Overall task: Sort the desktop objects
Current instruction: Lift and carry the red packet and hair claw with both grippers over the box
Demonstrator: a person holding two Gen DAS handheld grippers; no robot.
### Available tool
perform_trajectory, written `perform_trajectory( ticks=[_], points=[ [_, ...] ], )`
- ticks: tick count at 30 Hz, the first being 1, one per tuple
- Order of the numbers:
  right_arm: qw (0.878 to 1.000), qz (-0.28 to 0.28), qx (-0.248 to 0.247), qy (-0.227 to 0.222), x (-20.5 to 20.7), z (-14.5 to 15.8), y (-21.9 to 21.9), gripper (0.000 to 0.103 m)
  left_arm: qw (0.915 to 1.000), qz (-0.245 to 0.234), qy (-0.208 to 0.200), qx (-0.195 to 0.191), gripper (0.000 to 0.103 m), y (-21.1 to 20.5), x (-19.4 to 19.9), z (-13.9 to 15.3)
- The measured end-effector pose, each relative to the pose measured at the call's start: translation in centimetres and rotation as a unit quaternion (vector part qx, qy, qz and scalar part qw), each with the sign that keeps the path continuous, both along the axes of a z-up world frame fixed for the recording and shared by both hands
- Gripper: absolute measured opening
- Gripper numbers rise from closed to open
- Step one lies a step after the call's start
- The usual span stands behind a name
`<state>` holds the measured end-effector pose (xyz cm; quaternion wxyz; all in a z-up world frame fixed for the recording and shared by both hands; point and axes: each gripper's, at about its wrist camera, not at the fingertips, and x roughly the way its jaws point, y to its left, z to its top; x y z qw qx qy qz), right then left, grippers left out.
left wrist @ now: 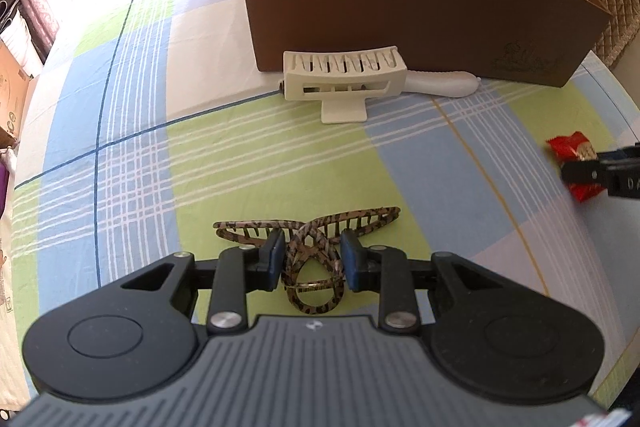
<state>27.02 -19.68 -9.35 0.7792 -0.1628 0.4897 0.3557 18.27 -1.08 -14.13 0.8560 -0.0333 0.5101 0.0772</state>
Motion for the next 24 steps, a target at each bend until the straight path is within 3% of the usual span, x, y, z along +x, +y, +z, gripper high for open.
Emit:
perform_trajectory(
  ticks=[12, 24],
  points=[
    [0.999, 0.026, 0.022, 0.000, -1.4, 1.8, 0.0, 0.023, 0.9998, -0.004, -0.019, -0.001, 0.025, -0.6, -1.2, 1.5],
    [0.998, 0.029, 0.050, -0.006, -1.7, 4.8, -0.7, 0.023, 0.9981, -0.015, -0.060, -0.004, 0.025, -1.2, -2.5, 5.4]
  ],
)
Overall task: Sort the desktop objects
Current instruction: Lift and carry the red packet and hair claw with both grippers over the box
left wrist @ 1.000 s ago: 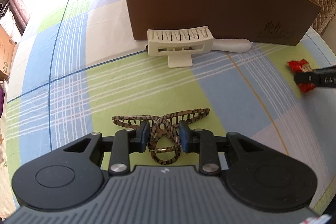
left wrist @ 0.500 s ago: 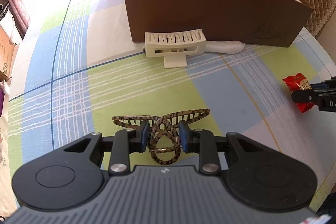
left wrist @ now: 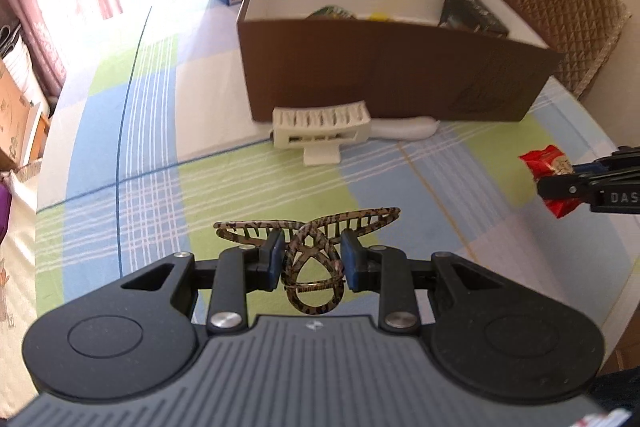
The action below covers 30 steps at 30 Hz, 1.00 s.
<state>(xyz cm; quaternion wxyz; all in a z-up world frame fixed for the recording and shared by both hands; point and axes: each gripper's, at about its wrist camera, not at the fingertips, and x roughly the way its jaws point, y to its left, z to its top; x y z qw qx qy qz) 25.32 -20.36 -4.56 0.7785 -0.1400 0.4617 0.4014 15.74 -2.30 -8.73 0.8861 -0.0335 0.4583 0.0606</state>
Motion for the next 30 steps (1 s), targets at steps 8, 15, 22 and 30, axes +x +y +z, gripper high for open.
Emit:
perform_trajectory(
  ticks=[8, 15, 22, 30],
  points=[
    [1.000, 0.007, 0.019, -0.006, 0.0, 2.0, -0.3, 0.023, 0.9990, -0.024, -0.037, 0.000, 0.025, -1.4, 0.3, 2.9],
    [0.999, 0.013, 0.044, -0.020, 0.8, 3.9, -0.1, 0.023, 0.9972, -0.042, -0.062, 0.004, 0.025, -2.3, 1.7, 4.8],
    [0.998, 0.017, 0.057, -0.035, 2.2, 5.4, 0.4, 0.023, 0.9954, -0.050, -0.081, 0.011, 0.025, -2.5, 3.4, 6.2],
    [0.995, 0.021, 0.078, -0.056, 4.7, 7.4, 1.4, 0.023, 0.9924, -0.058, -0.107, 0.020, 0.025, -2.2, 6.2, 8.0]
  ],
)
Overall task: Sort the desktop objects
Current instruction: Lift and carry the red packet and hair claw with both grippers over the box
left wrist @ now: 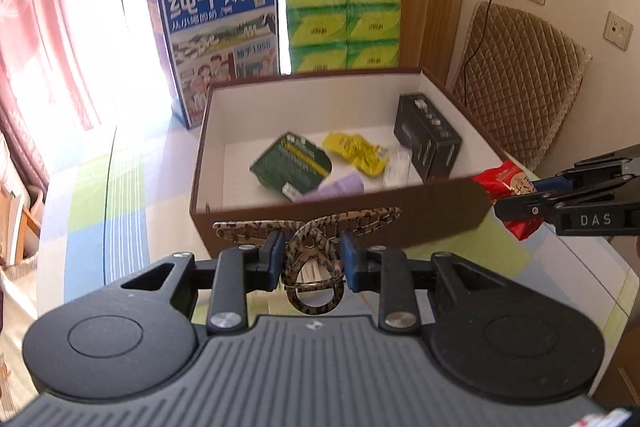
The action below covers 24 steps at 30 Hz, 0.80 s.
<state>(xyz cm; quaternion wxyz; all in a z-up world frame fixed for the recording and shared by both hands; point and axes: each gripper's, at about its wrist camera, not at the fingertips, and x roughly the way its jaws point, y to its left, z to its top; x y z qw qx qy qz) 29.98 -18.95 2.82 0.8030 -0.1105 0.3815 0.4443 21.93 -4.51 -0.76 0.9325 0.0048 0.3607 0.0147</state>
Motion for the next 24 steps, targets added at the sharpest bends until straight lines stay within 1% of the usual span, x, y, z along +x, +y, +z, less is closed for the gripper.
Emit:
perform_trajectory(
  ticks=[7, 11, 16, 20, 24],
  points=[
    [1.000, -0.003, 0.015, -0.012, 3.3, 1.2, 1.5, 0.023, 0.9999, 0.003, -0.016, 0.002, 0.025, 0.9, 3.1, 1.1],
    [1.000, -0.004, 0.005, -0.013, 5.4, 1.0, 2.3, 0.023, 0.9999, 0.006, -0.015, 0.004, 0.025, 1.7, 5.2, 1.5],
    [1.000, 0.002, -0.026, -0.010, 7.7, 0.0, 3.5, 0.023, 0.9999, 0.003, -0.012, 0.012, 0.025, 2.4, 7.8, 1.6],
    [0.998, 0.015, -0.056, -0.011, 9.0, -0.9, 4.3, 0.023, 0.9999, -0.006, 0.001, 0.014, 0.025, 2.7, 9.7, 1.1],
    [0.995, 0.035, -0.089, -0.015, 10.1, -1.5, 5.1, 0.023, 0.9993, -0.012, 0.014, 0.031, 0.025, 2.8, 11.2, 0.4]
  ],
)
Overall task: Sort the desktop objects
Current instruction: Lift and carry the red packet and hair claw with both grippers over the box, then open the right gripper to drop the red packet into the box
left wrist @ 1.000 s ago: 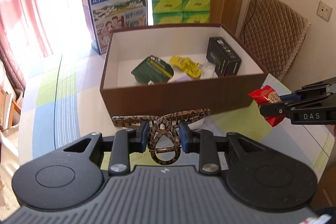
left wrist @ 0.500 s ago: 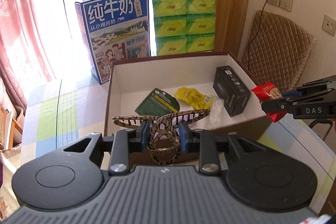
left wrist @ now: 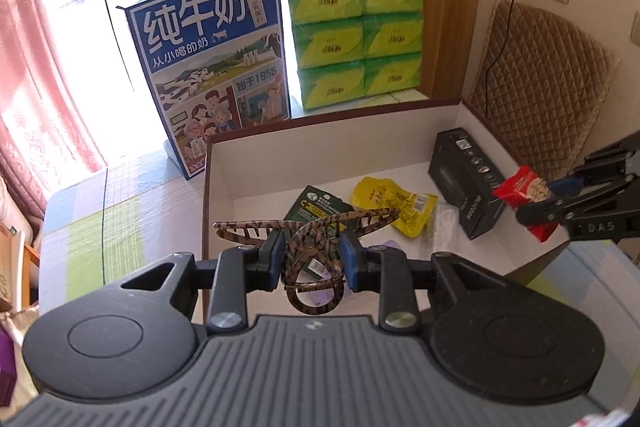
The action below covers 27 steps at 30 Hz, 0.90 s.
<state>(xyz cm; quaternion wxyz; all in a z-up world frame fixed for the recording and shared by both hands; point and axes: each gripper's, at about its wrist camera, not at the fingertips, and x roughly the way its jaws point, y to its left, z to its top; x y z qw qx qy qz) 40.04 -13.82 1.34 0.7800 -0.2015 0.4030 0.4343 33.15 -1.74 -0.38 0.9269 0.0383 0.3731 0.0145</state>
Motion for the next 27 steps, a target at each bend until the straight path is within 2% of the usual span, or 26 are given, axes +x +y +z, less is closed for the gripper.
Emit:
perform_trajectory(
  ticks=[11, 18, 25, 27],
  points=[
    [0.992, 0.062, -0.113, 0.006, 1.7, -2.9, 3.2, 0.023, 0.9999, -0.006, 0.013, 0.005, 0.025, 0.4, 2.4, -0.8],
    [0.974, 0.111, -0.197, 0.006, 2.4, -5.5, 5.4, 0.023, 0.9992, -0.024, 0.031, 0.011, 0.025, 0.6, 3.1, -1.7],
    [0.970, 0.123, -0.211, 0.012, 3.6, -6.3, 6.0, 0.024, 0.9971, -0.044, 0.056, 0.026, 0.025, 0.6, 4.2, -2.7],
    [0.972, 0.123, -0.202, 0.011, 3.8, -6.2, 5.8, 0.035, 0.9963, -0.050, 0.061, 0.033, 0.025, 0.5, 4.5, -3.0]
  ],
)
